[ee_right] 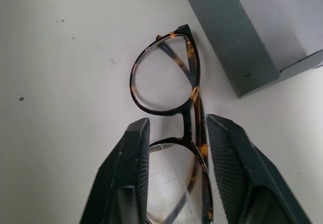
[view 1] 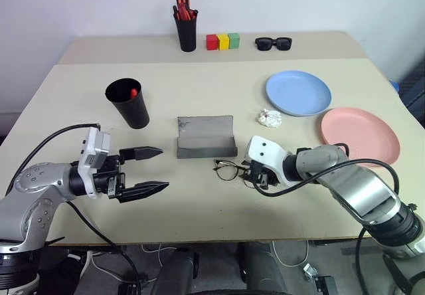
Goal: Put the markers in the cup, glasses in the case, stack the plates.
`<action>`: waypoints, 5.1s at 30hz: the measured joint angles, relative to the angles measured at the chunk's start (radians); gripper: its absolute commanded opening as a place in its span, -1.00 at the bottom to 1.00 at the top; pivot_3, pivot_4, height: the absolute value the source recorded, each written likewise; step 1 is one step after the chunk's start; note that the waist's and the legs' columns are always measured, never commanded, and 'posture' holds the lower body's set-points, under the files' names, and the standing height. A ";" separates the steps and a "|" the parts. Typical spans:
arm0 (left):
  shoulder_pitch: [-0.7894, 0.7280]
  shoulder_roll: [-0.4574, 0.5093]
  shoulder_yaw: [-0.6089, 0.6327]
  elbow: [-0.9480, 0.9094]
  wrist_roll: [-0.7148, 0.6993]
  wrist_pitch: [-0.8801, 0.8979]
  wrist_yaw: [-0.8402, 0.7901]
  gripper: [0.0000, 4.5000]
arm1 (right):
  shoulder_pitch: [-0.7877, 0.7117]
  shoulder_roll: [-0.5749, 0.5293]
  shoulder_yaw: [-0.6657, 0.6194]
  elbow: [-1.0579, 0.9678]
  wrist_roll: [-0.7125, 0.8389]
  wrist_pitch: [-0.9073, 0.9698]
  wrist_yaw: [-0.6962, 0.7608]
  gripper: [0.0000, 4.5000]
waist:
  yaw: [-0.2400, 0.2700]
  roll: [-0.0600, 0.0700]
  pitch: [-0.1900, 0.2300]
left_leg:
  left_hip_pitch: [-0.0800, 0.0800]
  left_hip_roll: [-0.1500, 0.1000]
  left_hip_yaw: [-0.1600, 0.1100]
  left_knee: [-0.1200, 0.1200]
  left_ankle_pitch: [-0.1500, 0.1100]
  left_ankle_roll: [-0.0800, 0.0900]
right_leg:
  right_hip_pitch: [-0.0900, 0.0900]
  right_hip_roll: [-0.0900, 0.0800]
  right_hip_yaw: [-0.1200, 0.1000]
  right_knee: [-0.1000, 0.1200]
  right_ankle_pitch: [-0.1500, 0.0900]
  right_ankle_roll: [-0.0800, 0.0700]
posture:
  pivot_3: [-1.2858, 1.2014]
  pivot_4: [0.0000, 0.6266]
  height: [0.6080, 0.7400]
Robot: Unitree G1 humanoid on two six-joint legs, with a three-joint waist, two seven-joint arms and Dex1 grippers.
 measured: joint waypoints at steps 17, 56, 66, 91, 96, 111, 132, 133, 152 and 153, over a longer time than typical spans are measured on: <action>0.000 0.000 -0.001 0.001 -0.004 -0.015 -0.002 1.00 | -0.019 0.012 0.024 0.058 -0.067 -0.026 -0.035 -0.99 | -0.001 0.000 0.000 | 0.000 0.000 0.000 0.000 0.000 0.000 | 0.000 0.000 0.000 0.000 0.000 0.000 | 0.03 -0.52 1.00; 0.020 0.026 0.042 0.053 -0.026 -0.036 0.057 1.00 | -0.216 0.355 0.057 0.462 -0.282 -0.486 -0.107 -0.99 | -0.009 0.000 0.001 | -0.006 0.001 0.001 -0.003 0.001 -0.002 | -0.009 0.001 0.000 0.002 0.002 -0.003 | 0.03 -0.52 1.00; -0.001 0.026 0.037 0.049 -0.027 -0.036 0.066 1.00 | -0.196 0.374 0.059 0.464 -0.286 -0.476 -0.058 0.35 | -0.009 0.000 0.001 | -0.006 0.001 0.001 -0.003 0.001 -0.002 | -0.009 0.001 0.000 0.001 0.002 -0.003 | 0.03 -0.52 1.00; -0.302 -0.166 -0.102 0.211 0.033 0.009 0.335 -0.09 | 0.018 0.302 -0.428 0.284 0.186 -0.369 0.117 1.00 | 0.006 0.000 0.000 | -0.007 -0.001 -0.001 -0.002 0.000 -0.001 | -0.007 0.000 -0.002 -0.001 0.002 -0.002 | 0.03 -0.52 1.00; -0.494 -0.306 -0.226 0.348 0.193 -0.069 0.489 -0.96 | 0.133 0.209 -0.442 0.159 0.258 -0.377 0.198 1.00 | -0.009 0.000 0.001 | -0.003 0.000 0.002 -0.001 0.001 -0.001 | -0.005 0.001 0.000 0.000 0.003 -0.002 | 0.03 -0.52 1.00; -0.923 -0.530 -0.306 1.087 0.481 -0.250 0.691 -0.96 | 0.244 0.176 -0.455 0.029 0.340 -0.424 0.152 1.00 | 0.000 -0.001 0.001 | -0.001 -0.001 0.001 0.000 0.001 -0.001 | 0.000 0.000 0.000 -0.002 0.004 0.001 | 0.03 -0.52 1.00; -0.775 -0.485 -0.330 0.725 0.389 0.286 0.447 -0.96 | 0.225 0.185 -0.395 0.071 0.297 -0.517 0.073 1.00 | 0.000 -0.001 0.001 | 0.000 -0.001 0.000 0.000 0.000 -0.001 | 0.000 0.000 0.000 -0.001 0.004 0.001 | 0.03 -0.52 1.00; -0.755 -0.482 -0.331 0.683 0.380 0.310 0.452 -0.96 | 0.223 0.185 -0.392 0.074 0.292 -0.524 0.072 1.00 | -0.001 -0.001 0.001 | 0.000 -0.001 0.000 0.000 0.000 -0.001 | 0.000 0.000 0.000 -0.001 0.004 0.001 | 0.03 -0.52 1.00; -0.553 -0.448 -0.187 0.320 0.159 0.486 0.551 -0.18 | 0.174 0.195 -0.374 0.160 0.252 -0.567 0.045 1.00 | 0.000 -0.001 0.001 | 0.000 -0.001 0.000 0.000 0.001 -0.001 | 0.000 0.000 0.000 -0.001 0.004 0.001 | 0.03 -0.52 1.00; -0.556 -0.451 -0.169 0.319 0.137 0.463 0.543 0.07 | 0.163 0.200 -0.375 0.177 0.243 -0.569 0.030 1.00 | 0.000 -0.001 0.001 | 0.000 -0.001 0.000 0.000 0.001 -0.001 | 0.000 0.000 0.000 -0.001 0.004 0.001 | 0.03 -0.52 1.00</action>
